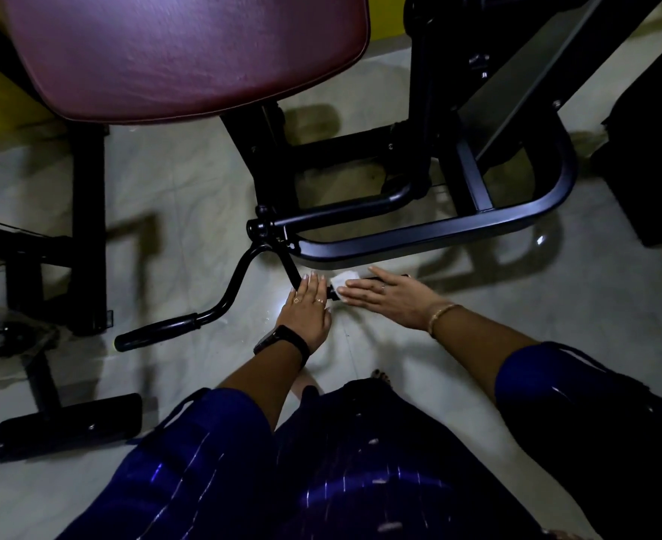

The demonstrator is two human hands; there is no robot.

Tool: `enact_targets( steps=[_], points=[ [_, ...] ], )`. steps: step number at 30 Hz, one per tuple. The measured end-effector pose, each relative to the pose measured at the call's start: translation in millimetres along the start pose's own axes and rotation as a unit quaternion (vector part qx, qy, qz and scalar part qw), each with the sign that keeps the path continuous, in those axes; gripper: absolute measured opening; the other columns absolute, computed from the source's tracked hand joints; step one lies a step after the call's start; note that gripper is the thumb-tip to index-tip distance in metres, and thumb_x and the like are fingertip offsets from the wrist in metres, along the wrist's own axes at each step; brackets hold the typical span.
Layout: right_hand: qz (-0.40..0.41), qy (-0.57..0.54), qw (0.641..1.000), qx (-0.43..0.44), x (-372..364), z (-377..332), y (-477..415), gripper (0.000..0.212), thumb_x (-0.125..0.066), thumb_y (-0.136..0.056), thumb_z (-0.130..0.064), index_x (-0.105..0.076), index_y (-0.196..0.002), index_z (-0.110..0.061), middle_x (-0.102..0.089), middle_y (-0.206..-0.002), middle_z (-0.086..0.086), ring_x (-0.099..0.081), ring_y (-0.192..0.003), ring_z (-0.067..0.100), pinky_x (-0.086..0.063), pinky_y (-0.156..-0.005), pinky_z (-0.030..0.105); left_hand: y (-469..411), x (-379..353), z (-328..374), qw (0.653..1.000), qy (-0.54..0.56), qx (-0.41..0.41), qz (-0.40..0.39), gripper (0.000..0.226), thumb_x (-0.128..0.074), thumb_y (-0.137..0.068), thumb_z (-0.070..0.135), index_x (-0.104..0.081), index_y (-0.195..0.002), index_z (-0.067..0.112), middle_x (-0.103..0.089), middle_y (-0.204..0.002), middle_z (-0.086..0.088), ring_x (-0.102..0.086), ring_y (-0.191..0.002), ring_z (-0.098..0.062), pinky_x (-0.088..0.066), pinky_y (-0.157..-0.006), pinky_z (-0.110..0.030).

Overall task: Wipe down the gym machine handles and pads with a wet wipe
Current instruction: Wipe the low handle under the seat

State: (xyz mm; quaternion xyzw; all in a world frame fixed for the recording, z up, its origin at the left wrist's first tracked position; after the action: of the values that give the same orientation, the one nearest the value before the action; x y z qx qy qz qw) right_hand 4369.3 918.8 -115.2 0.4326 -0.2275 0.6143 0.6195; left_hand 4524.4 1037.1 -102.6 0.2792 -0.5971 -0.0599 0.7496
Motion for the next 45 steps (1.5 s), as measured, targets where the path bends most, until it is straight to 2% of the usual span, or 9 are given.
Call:
enact_targets(
  steps=[4,10,16,23,29,32,35,38,45],
  points=[
    [-0.005,0.005,1.0,-0.003,4.8,-9.0,-13.1,0.066,-0.02,-0.1,-0.03,0.02,-0.15,-0.012,0.022,-0.156,0.005,0.017,-0.143,0.022,0.008,-0.117,0.051,0.0,-0.4,1.1,1.0,0.003,0.005,-0.002,0.062,-0.028,-0.105,0.029,0.001,-0.155,0.005,0.001,-0.164,-0.012,0.002,-0.151,-0.026,-0.007,-0.121,-0.037],
    [0.04,0.045,0.998,0.0,-17.5,10.3,42.3,0.074,-0.034,-0.095,-0.015,0.011,-0.153,-0.016,0.016,-0.16,0.002,0.002,-0.148,0.02,0.002,-0.12,0.048,-0.3,-2.3,1.7,1.0,0.014,0.006,0.011,0.063,-0.029,-0.104,0.028,0.002,-0.155,0.006,0.002,-0.163,-0.013,0.003,-0.151,-0.026,-0.007,-0.122,-0.036],
    [0.017,0.082,0.996,0.005,-18.4,10.0,42.6,0.07,-0.038,-0.096,-0.016,0.0,-0.154,-0.017,0.021,-0.159,0.003,0.017,-0.145,0.024,0.015,-0.115,0.055,0.2,-3.3,2.1,1.0,0.027,0.01,0.012,0.063,-0.029,-0.105,0.029,0.0,-0.155,0.006,0.001,-0.163,-0.013,0.002,-0.151,-0.026,-0.007,-0.122,-0.037],
    [-0.036,0.104,0.994,0.022,12.5,-12.9,-12.3,0.064,-0.029,-0.101,-0.033,0.004,-0.153,-0.016,0.035,-0.15,0.006,0.025,-0.142,0.021,0.023,-0.109,0.057,-0.1,-1.7,2.1,1.0,0.019,0.012,0.013,0.062,-0.029,-0.105,0.03,0.0,-0.155,0.007,0.0,-0.163,-0.013,0.001,-0.151,-0.026,-0.008,-0.122,-0.036],
    [-0.008,0.122,0.992,0.023,-3.1,2.1,29.3,0.068,-0.036,-0.099,-0.023,0.007,-0.149,-0.008,0.025,-0.155,0.002,0.018,-0.144,0.02,0.009,-0.116,0.049,-0.3,-2.1,2.9,1.0,0.021,0.014,0.013,0.062,-0.028,-0.105,0.03,0.001,-0.155,0.007,0.001,-0.164,-0.012,0.002,-0.151,-0.025,-0.007,-0.122,-0.037],
    [-0.017,0.145,0.989,0.033,-11.7,11.4,45.4,0.066,-0.038,-0.099,-0.022,0.002,-0.149,-0.006,0.027,-0.155,0.007,0.026,-0.141,0.026,0.016,-0.113,0.054,0.3,-3.1,3.1,0.999,0.03,0.016,0.014,0.063,-0.029,-0.105,0.029,0.0,-0.155,0.006,0.002,-0.164,-0.012,0.003,-0.151,-0.025,-0.005,-0.12,-0.037],
    [-0.06,0.137,0.987,0.062,-7.5,8.6,35.8,0.06,-0.037,-0.099,-0.024,-0.009,-0.152,-0.013,0.022,-0.157,0.005,0.018,-0.146,0.022,0.019,-0.11,0.055,0.2,-3.5,3.7,0.999,0.035,0.017,0.02,0.063,-0.03,-0.105,0.03,-0.001,-0.155,0.006,0.001,-0.164,-0.012,0.002,-0.151,-0.025,-0.007,-0.121,-0.037],
    [-0.088,0.138,0.982,0.096,11.1,-7.9,5.0,0.057,-0.033,-0.101,-0.026,-0.005,-0.148,-0.008,0.011,-0.16,0.003,0.014,-0.147,0.019,0.019,-0.109,0.053,0.3,-2.4,3.6,0.999,0.025,0.017,0.019,0.063,-0.029,-0.105,0.03,0.001,-0.155,0.006,0.001,-0.163,-0.013,0.002,-0.151,-0.025,-0.008,-0.122,-0.037],
    [-0.021,0.098,0.994,0.047,13.3,-9.9,-6.7,0.055,-0.032,-0.101,-0.027,-0.008,-0.147,-0.01,0.007,-0.159,-0.003,0.009,-0.147,0.015,0.015,-0.111,0.049,1.1,-0.4,2.6,1.0,0.018,0.013,0.012,0.061,-0.027,-0.105,0.03,0.001,-0.155,0.007,0.001,-0.164,-0.012,0.002,-0.151,-0.025,-0.008,-0.121,-0.037]
  ],
)
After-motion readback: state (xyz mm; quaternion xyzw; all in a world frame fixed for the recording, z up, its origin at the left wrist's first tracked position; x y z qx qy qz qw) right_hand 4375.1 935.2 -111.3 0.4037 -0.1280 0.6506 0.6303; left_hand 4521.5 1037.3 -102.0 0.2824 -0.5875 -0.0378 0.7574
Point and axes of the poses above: each hand's wrist, its own y-axis away from the middle knuckle, its own x-axis out of the back of the hand, z = x × y, the point moved 3 cm from there along -y, towards the middle knuckle
